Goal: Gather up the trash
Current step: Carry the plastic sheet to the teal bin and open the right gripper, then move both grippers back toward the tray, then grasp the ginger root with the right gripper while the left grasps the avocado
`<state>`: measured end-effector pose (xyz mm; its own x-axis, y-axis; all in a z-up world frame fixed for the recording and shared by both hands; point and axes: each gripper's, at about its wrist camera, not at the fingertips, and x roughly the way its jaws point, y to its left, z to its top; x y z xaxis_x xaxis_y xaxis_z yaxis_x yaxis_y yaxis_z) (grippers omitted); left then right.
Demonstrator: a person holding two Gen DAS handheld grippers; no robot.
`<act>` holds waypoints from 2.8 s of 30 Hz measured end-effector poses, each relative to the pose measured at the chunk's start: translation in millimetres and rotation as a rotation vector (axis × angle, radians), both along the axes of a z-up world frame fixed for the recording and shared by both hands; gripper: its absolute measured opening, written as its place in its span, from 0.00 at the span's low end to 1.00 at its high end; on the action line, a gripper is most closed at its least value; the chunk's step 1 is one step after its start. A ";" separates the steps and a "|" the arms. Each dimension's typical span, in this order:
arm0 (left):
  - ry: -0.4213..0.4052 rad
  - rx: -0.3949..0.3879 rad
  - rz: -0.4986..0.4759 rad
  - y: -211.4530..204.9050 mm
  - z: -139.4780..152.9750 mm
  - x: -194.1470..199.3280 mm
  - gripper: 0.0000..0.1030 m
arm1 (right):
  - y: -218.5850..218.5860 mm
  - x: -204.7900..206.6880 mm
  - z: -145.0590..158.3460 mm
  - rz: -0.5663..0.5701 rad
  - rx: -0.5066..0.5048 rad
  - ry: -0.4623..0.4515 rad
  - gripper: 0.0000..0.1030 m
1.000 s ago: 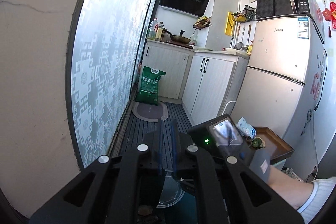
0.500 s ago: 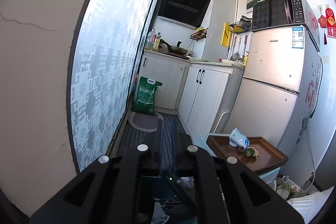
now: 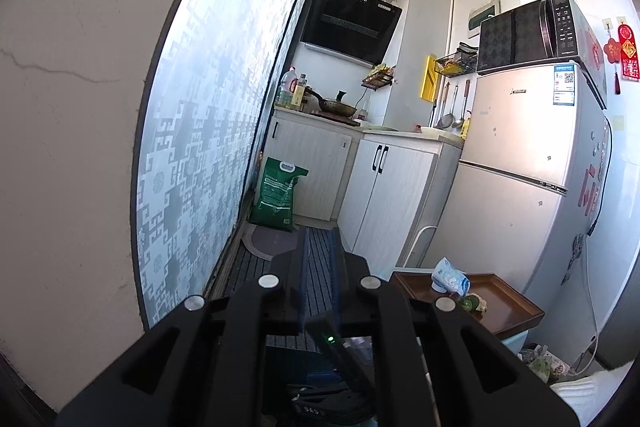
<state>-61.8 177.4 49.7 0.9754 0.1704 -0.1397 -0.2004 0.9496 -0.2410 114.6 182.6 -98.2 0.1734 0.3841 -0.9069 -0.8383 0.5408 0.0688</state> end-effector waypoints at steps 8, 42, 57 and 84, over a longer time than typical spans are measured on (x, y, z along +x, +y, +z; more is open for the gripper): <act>-0.060 -0.044 -0.031 -3.1 8.6 0.5 0.24 | -51.9 -2.5 101.2 -0.063 0.258 -0.187 0.16; 0.289 -0.091 -0.281 -119.0 -28.9 147.8 0.51 | -275.4 87.4 88.3 -0.318 0.216 -0.252 0.51; 0.397 -0.122 -0.367 -145.5 -48.9 182.0 0.53 | -274.3 99.1 78.1 -0.239 0.276 -0.191 0.34; 0.557 -0.022 -0.213 -206.3 -74.3 235.1 0.57 | -351.8 98.0 101.4 -0.336 0.338 -0.201 0.33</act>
<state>173.2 -28.9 -24.7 0.7665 -0.0298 -0.6416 -0.1077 0.9788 -0.1741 212.6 -169.2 3.2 0.4951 0.5432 -0.6781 -0.6371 0.7577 0.1418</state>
